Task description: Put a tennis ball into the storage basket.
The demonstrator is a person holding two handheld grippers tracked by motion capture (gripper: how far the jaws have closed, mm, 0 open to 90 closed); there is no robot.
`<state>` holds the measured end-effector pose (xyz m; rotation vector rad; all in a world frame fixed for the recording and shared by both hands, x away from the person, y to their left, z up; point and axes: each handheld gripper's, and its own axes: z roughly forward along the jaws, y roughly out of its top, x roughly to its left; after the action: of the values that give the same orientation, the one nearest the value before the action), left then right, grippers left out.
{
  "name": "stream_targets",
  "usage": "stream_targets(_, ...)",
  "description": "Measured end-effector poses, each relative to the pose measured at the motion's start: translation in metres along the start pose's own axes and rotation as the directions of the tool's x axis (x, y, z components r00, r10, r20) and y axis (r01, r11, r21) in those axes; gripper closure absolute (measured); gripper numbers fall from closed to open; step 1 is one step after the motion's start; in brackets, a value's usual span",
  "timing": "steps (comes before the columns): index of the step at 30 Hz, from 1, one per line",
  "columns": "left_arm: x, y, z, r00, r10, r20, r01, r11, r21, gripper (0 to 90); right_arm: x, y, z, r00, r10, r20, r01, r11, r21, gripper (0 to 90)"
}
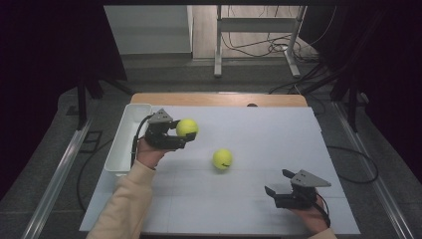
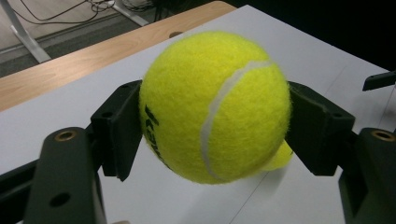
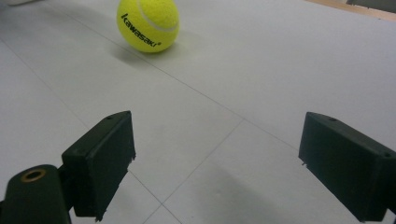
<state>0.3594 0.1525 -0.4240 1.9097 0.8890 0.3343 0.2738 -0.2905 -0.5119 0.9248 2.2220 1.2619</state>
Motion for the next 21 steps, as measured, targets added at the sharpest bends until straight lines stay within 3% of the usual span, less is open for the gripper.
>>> stream_targets(11, 0.011, -0.002, -0.017, 0.9983, -0.037, -0.045, 0.035, 0.9987, -0.036, 26.7, 0.000, -0.001, 0.000, 1.0000, -0.003, 0.003, 0.003, 1.000, 0.003, 11.0)
stream_targets(21, 0.018, -0.002, -0.026, 0.9974, -0.055, -0.047, 0.052, 0.9971, -0.056, 26.7, 0.000, -0.001, 0.000, 1.0000, -0.006, 0.003, 0.006, 1.000, 0.007, 11.0)
